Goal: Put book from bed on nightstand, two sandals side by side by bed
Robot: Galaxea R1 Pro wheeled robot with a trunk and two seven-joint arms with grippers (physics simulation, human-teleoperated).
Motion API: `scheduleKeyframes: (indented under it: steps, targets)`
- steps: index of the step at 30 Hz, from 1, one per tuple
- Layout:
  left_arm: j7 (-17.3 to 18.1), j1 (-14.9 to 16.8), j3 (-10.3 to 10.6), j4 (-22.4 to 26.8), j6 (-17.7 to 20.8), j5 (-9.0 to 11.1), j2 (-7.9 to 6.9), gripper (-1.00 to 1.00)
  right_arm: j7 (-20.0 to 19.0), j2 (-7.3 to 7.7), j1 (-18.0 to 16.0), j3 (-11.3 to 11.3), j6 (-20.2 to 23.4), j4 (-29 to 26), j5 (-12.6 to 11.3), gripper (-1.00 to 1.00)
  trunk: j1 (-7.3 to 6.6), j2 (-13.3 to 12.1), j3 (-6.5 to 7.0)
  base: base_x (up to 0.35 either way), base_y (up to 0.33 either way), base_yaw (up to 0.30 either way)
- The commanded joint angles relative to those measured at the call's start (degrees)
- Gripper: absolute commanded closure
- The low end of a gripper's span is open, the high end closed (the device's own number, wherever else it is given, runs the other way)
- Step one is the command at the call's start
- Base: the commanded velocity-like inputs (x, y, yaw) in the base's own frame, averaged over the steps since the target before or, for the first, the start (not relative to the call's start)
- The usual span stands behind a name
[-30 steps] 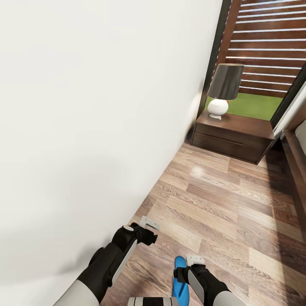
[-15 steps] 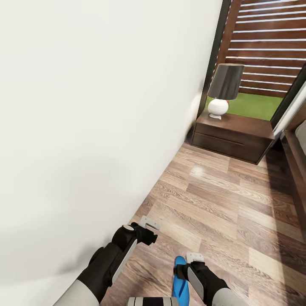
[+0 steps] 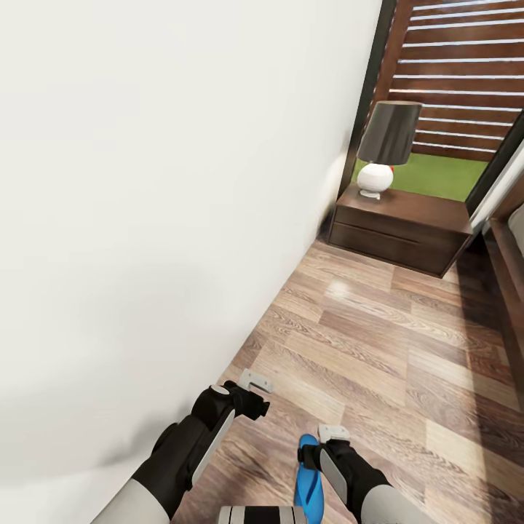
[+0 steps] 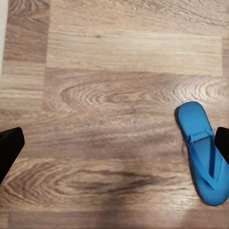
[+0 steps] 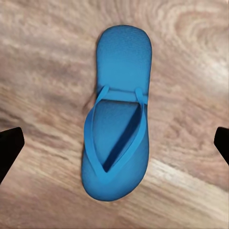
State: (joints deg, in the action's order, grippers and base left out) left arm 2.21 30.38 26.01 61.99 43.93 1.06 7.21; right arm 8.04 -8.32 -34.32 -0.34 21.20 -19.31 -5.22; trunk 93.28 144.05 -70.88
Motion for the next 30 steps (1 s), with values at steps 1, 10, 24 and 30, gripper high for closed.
scheduleKeyframes:
  steps: [1, 10, 24, 30]
  targets:
    - [0.08, 0.03, 0.00, 0.06, 0.27, 0.09, 0.00, -1.00, 0.39, -0.02, -0.06, -0.02, 0.24, -0.11, -0.56, -1.00, -0.01, 0.02, -0.05, 0.000, 0.000, 0.000]
    - [0.08, 0.03, 0.00, 0.06, 0.28, 0.02, 0.00, -1.00, 0.61, -0.03, -0.40, -0.01, 0.25, -0.12, -0.57, -1.00, -0.01, 0.02, -0.05, 0.000, 0.000, 0.000]
    - [0.08, -0.08, 0.01, 0.14, 0.28, -0.03, 0.00, -1.00, 0.70, -0.15, -1.95, 0.04, 2.05, -0.06, -0.53, -1.00, 0.09, 0.07, -0.93, 0.000, 0.000, 0.000]
    - [0.08, -0.13, 0.03, 0.36, 0.28, -0.07, 0.00, -1.00, 0.73, -0.19, -2.40, 0.06, 3.50, -0.10, -0.50, -1.00, 0.09, 0.07, -0.93, 0.000, 0.000, 0.000]
